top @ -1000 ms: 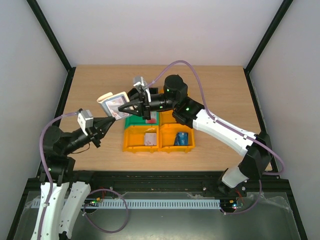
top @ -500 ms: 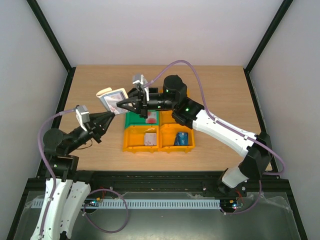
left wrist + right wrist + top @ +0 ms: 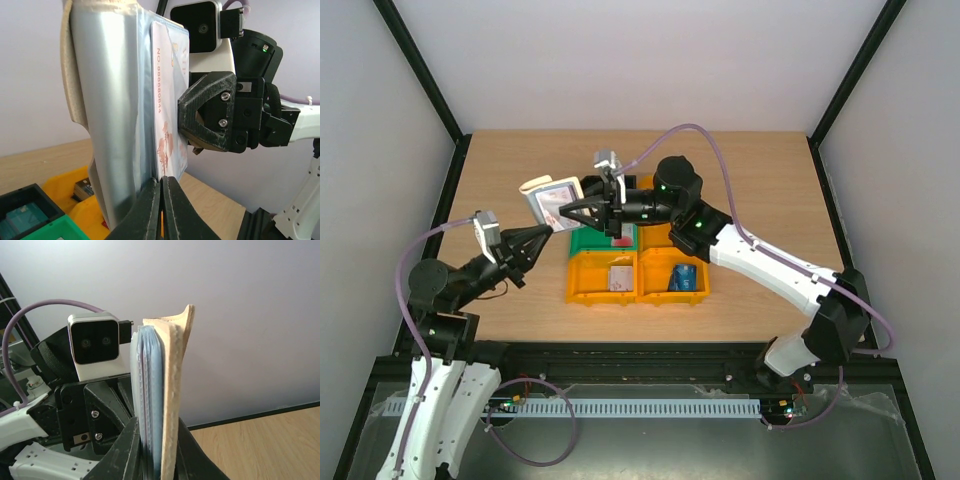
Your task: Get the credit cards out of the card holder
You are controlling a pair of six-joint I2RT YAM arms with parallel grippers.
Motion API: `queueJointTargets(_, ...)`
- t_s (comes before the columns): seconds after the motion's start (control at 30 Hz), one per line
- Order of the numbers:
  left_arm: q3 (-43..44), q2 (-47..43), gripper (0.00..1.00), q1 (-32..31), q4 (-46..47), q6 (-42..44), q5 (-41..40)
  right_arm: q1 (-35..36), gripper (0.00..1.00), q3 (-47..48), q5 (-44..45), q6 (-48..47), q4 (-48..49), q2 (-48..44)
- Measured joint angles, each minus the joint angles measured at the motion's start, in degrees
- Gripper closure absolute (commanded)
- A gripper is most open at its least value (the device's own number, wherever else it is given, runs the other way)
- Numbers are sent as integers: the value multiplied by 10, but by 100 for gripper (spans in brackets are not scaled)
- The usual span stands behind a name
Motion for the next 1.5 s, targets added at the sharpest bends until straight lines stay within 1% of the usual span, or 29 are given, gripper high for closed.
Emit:
queueJointTargets(0.2, 0, -1, 98, -5, -15, 12, 10, -5, 87, -19, -15, 4, 0, -11)
queueJointTargets(0.4, 3, -2, 98, -7, -50, 59, 7, -16, 98, -27, -31, -1, -23, -16)
queueJointTargets(0.63, 14, -2, 98, -9, -106, 138, 25, -18, 98, -27, -37, -26, -71, -25)
queueJointTargets(0.8, 22, -1, 98, -8, -166, 194, 35, -18, 98, -26, -44, -57, -118, -26)
queueJointTargets(0.97, 29, -2, 98, 0, -188, 224, 35, -28, 98, -25, -56, -72, -152, -26)
queueJointTargets(1.1, 28, 5, 98, 2, -182, 216, 51, -30, 98, -22, -60, -62, -153, -26)
queueJointTargets(1.17, 26, 10, 92, 2, -163, 193, 72, -30, 98, -22, -59, -50, -142, -26)
queueJointTargets(1.23, 19, 10, 90, 1, -136, 164, 97, -30, 98, -22, -56, -37, -128, -25)
queueJointTargets(1.3, 14, 11, 85, -4, -115, 136, 110, -30, 98, -22, -50, -21, -108, -25)
queueJointTargets(1.37, 12, 16, 77, -9, -100, 115, 107, -28, 98, -21, -44, -14, -95, -22)
queueJointTargets(1.5, 7, 45, 71, -14, -76, 76, 92, -24, 98, -12, -43, -15, -83, -10)
